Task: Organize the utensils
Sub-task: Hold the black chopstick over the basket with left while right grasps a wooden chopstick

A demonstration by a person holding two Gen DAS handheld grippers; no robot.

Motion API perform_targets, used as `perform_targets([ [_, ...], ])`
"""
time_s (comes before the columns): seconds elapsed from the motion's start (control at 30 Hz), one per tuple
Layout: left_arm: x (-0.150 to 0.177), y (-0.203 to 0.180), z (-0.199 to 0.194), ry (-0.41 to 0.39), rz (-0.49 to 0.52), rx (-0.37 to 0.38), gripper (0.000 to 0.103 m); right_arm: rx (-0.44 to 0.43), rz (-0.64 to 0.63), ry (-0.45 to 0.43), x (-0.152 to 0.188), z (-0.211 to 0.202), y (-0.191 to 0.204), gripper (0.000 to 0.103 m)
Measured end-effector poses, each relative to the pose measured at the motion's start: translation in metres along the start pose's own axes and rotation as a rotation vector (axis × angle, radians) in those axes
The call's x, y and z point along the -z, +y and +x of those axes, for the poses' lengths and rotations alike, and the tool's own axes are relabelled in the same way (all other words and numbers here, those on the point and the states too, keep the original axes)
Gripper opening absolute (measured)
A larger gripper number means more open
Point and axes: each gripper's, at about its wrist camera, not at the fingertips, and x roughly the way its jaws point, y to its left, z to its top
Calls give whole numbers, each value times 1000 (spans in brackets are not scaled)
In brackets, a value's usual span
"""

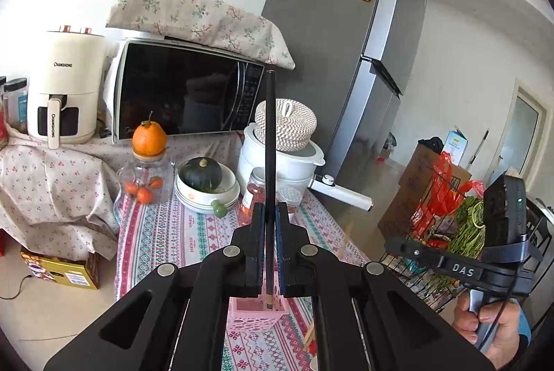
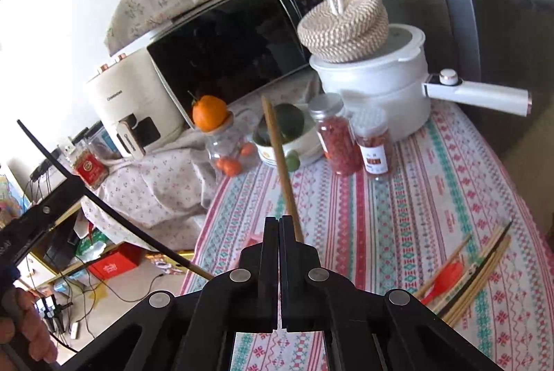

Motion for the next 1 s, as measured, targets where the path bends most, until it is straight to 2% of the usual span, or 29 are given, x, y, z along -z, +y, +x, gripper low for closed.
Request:
perform_targets([
  [0.1,4,4,17,29,-10,-25,5,5,-16,-8,-3,3,4,0],
  [0.23,8,9,21,57,-67,-1,5,24,22,68,-1,23,-11,3],
  [0.33,9,4,12,52,-54,13,5,69,70,168,5,50,-38,16],
  [0.37,9,4,9,47,-52,16,5,74,96,211,8,62,-47,29],
  [0.43,8,6,2,39,-58,25,5,92,151,298,13,89,-63,44],
  [0.6,7,15,-7,37,-67,27,5,101,125,451,16,168,-77,44],
  [0.7,11,22,-4,60,-66,19,5,120,107,505,21,212,-84,44],
  [0.83,16,30,1,93,-64,10,5,134,103,538,21,254,-91,44],
  [1.0,17,36,7,117,-81,21,5,130,86,547,18,285,-96,41],
])
